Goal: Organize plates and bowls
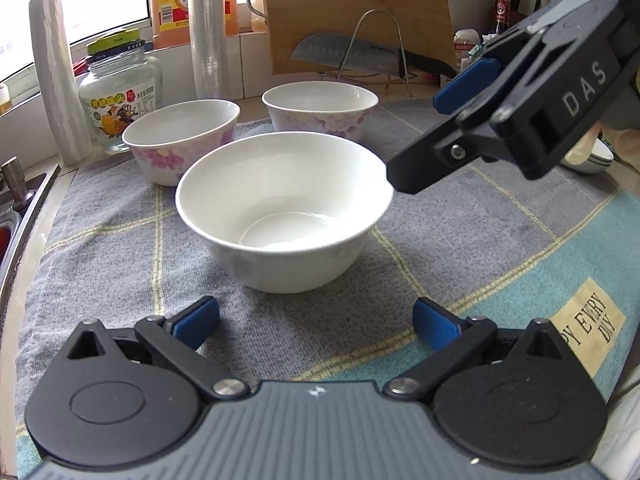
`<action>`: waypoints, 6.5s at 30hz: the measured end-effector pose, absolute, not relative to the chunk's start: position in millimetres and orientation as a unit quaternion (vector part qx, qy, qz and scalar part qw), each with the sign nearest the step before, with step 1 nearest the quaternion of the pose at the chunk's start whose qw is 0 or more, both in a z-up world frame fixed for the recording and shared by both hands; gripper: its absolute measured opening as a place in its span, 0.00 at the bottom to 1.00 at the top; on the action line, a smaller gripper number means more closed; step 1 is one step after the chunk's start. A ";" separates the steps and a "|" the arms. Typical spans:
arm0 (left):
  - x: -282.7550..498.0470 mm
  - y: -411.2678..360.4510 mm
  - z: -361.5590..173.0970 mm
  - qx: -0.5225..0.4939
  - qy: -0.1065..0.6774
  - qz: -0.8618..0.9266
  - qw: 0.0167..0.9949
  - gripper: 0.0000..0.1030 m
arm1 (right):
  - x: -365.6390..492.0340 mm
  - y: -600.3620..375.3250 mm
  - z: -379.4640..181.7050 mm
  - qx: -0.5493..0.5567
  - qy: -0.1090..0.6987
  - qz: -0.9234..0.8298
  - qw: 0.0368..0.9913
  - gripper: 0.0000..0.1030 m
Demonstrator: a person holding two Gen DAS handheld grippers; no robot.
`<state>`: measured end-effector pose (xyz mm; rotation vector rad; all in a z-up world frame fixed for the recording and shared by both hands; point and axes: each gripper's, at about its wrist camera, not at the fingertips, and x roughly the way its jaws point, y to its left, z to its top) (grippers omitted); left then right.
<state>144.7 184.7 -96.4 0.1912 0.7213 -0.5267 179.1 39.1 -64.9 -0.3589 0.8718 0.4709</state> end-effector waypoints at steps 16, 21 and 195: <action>158.7 196.9 -80.6 0.082 0.302 -0.250 0.916 0.89 | 212.8 72.4 -70.9 -0.152 0.429 0.317 0.832 0.97; 159.5 195.7 -79.8 0.092 0.298 -0.259 0.914 0.85 | 222.5 79.0 -74.5 -0.153 0.437 0.330 0.823 0.87; 288.6 104.3 -98.2 0.058 0.278 -0.243 0.927 0.86 | 345.9 -18.1 -80.1 -0.125 0.437 0.314 0.834 0.81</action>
